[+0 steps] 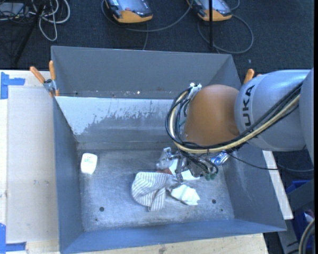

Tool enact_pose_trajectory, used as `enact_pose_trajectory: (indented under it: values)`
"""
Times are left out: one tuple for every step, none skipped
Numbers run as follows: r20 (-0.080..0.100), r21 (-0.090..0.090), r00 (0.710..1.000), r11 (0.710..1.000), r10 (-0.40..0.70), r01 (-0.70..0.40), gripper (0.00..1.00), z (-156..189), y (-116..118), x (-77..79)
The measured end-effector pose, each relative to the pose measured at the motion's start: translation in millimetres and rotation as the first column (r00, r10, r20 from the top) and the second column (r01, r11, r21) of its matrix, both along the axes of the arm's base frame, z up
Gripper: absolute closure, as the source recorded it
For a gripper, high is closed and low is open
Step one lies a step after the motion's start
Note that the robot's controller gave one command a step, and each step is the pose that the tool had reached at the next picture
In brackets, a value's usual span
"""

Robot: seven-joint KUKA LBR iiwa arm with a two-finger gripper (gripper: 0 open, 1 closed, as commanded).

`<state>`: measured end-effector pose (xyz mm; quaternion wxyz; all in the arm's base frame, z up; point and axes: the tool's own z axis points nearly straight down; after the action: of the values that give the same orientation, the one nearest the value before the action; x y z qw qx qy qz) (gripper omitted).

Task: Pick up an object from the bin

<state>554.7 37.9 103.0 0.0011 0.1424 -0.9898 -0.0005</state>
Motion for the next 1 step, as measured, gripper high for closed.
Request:
enact_pose_trajectory:
  values:
    - [-0.006, 0.000, 1.000, 1.000, 0.000, 0.000, 1.00, 10.7, 0.2, -1.3]
